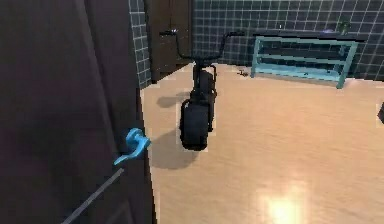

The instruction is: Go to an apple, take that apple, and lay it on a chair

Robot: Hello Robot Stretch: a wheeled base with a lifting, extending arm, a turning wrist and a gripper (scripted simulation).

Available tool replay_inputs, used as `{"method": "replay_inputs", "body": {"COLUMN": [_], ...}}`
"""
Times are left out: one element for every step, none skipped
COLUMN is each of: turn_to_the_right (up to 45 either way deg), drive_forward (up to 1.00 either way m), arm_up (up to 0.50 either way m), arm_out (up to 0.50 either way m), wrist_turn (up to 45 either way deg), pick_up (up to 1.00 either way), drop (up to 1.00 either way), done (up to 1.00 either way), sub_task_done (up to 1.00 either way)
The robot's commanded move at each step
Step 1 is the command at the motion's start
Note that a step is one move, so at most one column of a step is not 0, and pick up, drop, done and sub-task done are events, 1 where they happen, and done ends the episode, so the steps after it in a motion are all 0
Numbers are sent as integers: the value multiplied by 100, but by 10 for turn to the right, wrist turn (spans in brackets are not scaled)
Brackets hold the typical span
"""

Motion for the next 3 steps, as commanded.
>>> {"method": "replay_inputs", "body": {"turn_to_the_right": [330, 0, 0], "drive_forward": [0, 100, 100], "arm_up": [0, 0, 0], "arm_out": [0, 0, 0], "wrist_turn": [0, 0, 0], "pick_up": [0, 0, 0], "drop": [0, 0, 0], "done": [0, 0, 0], "sub_task_done": [0, 0, 0]}}
